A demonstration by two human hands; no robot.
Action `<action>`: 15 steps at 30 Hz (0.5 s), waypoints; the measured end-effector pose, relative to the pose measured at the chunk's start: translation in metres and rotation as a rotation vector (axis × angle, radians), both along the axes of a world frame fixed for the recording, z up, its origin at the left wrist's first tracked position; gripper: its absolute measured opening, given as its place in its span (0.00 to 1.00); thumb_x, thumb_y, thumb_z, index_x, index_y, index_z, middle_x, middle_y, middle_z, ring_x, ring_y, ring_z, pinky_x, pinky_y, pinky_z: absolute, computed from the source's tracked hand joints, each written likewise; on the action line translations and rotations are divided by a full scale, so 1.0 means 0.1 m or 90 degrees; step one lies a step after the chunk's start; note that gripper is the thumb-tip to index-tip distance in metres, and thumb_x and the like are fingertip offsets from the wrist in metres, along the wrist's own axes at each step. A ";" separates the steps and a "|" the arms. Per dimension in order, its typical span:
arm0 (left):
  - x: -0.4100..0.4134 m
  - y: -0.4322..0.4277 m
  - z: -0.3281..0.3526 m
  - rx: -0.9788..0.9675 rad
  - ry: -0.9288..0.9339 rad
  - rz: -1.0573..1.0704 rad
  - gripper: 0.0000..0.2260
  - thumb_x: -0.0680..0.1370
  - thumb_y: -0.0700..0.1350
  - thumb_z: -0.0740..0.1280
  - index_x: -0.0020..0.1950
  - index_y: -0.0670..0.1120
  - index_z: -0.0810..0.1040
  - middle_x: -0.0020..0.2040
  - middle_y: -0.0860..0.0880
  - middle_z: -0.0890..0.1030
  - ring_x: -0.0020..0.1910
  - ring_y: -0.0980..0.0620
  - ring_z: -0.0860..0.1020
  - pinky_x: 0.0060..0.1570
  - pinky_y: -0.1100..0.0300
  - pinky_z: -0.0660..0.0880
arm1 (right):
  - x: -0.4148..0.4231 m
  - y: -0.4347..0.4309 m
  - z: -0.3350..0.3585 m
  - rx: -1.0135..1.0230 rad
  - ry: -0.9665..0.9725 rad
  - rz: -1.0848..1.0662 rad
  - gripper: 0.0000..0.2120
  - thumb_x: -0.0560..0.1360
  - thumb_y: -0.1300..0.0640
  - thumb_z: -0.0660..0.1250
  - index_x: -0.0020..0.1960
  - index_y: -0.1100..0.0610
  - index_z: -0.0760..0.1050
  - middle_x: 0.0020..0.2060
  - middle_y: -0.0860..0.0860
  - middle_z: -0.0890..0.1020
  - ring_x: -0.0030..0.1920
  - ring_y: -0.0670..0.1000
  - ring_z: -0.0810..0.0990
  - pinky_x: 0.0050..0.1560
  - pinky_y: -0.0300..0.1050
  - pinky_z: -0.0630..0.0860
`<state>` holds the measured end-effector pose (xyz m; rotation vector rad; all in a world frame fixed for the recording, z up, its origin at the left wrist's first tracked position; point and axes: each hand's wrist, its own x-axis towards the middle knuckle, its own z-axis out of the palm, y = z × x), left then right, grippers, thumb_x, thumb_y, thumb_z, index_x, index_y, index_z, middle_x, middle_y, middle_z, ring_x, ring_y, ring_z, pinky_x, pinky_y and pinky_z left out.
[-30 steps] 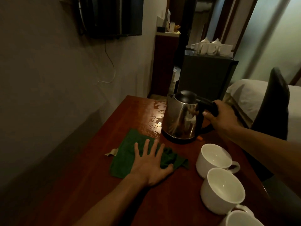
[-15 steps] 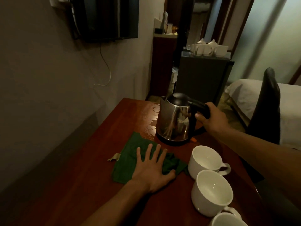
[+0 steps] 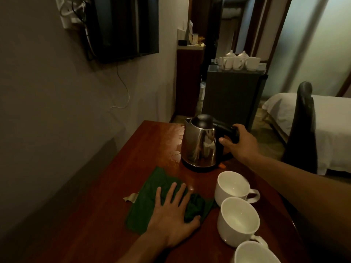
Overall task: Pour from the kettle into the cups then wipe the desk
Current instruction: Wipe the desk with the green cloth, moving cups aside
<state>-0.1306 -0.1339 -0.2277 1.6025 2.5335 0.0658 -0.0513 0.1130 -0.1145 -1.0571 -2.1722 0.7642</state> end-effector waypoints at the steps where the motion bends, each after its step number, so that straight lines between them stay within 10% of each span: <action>1: 0.02 -0.04 0.00 -0.002 0.001 0.001 0.37 0.77 0.72 0.45 0.82 0.58 0.41 0.81 0.56 0.35 0.78 0.52 0.30 0.72 0.38 0.27 | 0.02 -0.03 0.00 0.005 0.001 -0.015 0.32 0.76 0.51 0.72 0.75 0.52 0.62 0.66 0.56 0.74 0.64 0.58 0.76 0.52 0.47 0.74; 8: 0.21 -0.30 -0.04 0.025 0.019 0.019 0.36 0.76 0.72 0.46 0.82 0.61 0.43 0.79 0.60 0.34 0.78 0.54 0.31 0.73 0.39 0.27 | 0.19 -0.31 -0.03 0.082 -0.018 -0.008 0.40 0.72 0.46 0.74 0.77 0.49 0.57 0.72 0.55 0.63 0.69 0.59 0.70 0.64 0.59 0.75; 12: 0.26 -0.57 -0.17 0.034 0.073 0.005 0.30 0.76 0.73 0.52 0.71 0.61 0.75 0.75 0.56 0.71 0.75 0.51 0.67 0.70 0.38 0.54 | 0.28 -0.54 0.04 0.146 -0.075 0.013 0.41 0.71 0.40 0.74 0.77 0.49 0.59 0.72 0.55 0.64 0.69 0.57 0.68 0.67 0.59 0.72; 15: 0.29 -0.76 -0.33 0.044 0.117 -0.006 0.31 0.71 0.73 0.60 0.68 0.59 0.78 0.72 0.55 0.75 0.75 0.51 0.65 0.64 0.39 0.60 | 0.34 -0.71 0.07 0.144 -0.116 0.037 0.42 0.71 0.38 0.73 0.78 0.48 0.58 0.74 0.54 0.64 0.71 0.57 0.67 0.70 0.58 0.67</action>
